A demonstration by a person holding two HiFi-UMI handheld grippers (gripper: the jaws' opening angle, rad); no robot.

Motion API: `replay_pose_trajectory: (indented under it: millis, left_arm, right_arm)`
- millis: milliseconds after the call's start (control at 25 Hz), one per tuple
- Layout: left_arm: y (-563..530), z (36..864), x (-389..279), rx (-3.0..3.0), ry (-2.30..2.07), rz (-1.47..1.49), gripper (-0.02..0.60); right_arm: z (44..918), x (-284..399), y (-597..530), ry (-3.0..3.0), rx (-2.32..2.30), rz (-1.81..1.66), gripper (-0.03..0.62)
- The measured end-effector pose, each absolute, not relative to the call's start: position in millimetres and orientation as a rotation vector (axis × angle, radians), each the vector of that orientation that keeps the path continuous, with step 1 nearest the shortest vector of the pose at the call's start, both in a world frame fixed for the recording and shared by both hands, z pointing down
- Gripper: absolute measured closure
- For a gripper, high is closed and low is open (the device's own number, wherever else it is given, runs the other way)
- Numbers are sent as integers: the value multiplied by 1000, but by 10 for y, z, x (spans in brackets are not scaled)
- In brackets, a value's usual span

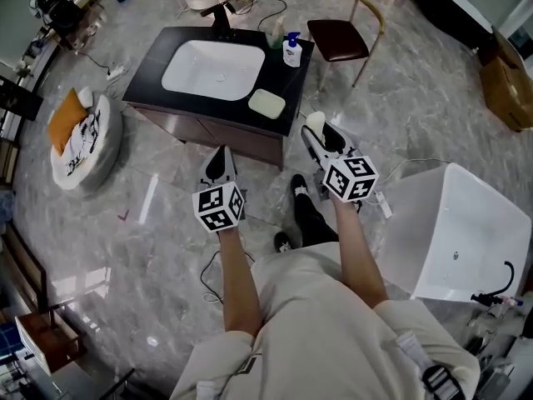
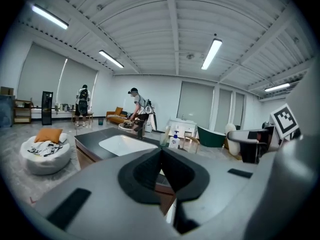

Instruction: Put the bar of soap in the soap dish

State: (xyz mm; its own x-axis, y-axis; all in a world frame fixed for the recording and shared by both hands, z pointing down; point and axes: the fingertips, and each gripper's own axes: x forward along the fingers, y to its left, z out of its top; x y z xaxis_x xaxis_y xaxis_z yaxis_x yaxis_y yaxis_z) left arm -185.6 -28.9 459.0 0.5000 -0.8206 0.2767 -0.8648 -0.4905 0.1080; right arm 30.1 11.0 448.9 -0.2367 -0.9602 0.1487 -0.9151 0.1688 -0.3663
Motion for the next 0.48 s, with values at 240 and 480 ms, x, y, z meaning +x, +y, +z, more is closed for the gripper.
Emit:
replay_pose_trajectory:
  millis: [240, 480]
  left_arm:
    - [-750, 4549, -1964, 2461, -1549, 263, 577]
    - [-1259, 4439, -1764, 2468, -1577, 275, 577]
  right_arm:
    - [4479, 295, -463, 2359, -1788, -587, 398]
    - [4364, 399, -1093, 2367, -1711, -599, 398]
